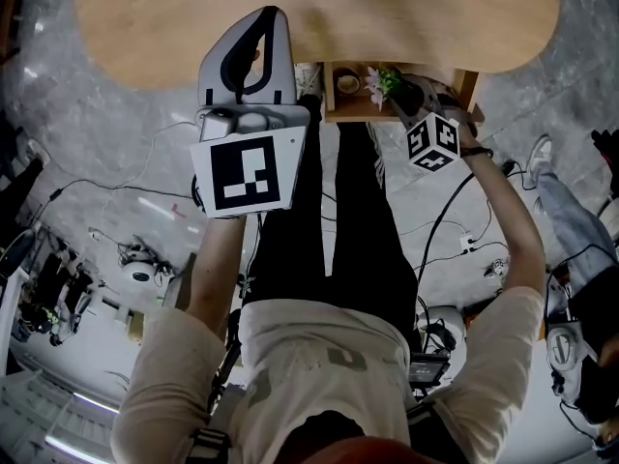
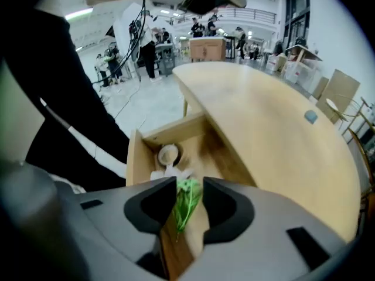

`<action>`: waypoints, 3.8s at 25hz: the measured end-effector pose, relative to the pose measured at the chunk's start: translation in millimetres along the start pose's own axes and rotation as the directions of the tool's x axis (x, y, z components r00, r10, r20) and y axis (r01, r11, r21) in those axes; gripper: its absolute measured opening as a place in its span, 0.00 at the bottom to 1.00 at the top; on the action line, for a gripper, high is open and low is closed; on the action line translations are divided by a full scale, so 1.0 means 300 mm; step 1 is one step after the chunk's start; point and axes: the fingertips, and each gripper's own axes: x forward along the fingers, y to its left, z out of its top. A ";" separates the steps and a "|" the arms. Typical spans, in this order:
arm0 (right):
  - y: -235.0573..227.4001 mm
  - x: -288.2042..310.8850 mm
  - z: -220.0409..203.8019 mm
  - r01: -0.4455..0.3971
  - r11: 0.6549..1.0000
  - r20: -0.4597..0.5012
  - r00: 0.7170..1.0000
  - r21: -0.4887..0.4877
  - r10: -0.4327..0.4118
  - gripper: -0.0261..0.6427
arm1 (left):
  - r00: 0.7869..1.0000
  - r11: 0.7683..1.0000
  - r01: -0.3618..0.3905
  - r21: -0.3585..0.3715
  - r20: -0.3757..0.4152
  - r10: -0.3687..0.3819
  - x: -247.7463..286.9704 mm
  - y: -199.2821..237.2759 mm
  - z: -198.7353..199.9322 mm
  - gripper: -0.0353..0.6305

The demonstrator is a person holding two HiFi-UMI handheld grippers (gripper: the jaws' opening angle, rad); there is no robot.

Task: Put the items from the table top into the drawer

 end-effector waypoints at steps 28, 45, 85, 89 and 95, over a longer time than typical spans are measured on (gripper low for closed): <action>-0.595 -0.890 0.810 0.229 0.518 0.414 0.379 0.824 -0.827 0.05 | 0.982 0.991 -0.084 -0.104 0.161 0.100 -0.098 0.105 0.215 0.06; -1.073 -0.213 0.398 0.244 0.318 0.019 0.766 0.916 -0.643 0.38 | 0.986 0.992 -0.099 -0.082 0.126 0.109 -0.041 0.157 0.175 0.06; -1.060 -0.507 0.660 0.378 0.404 0.154 0.544 0.833 -0.825 0.26 | 0.985 0.988 -0.113 -0.102 0.119 0.125 -0.022 0.181 0.155 0.06; -0.890 -0.681 0.780 0.321 0.419 0.256 0.445 0.849 -0.858 0.26 | 0.985 0.989 -0.114 -0.093 0.122 0.125 -0.030 0.178 0.154 0.06; -0.703 -0.782 0.800 0.279 0.420 0.280 0.428 0.864 -0.860 0.26 | 0.982 0.988 -0.118 -0.097 0.134 0.130 -0.018 0.163 0.178 0.06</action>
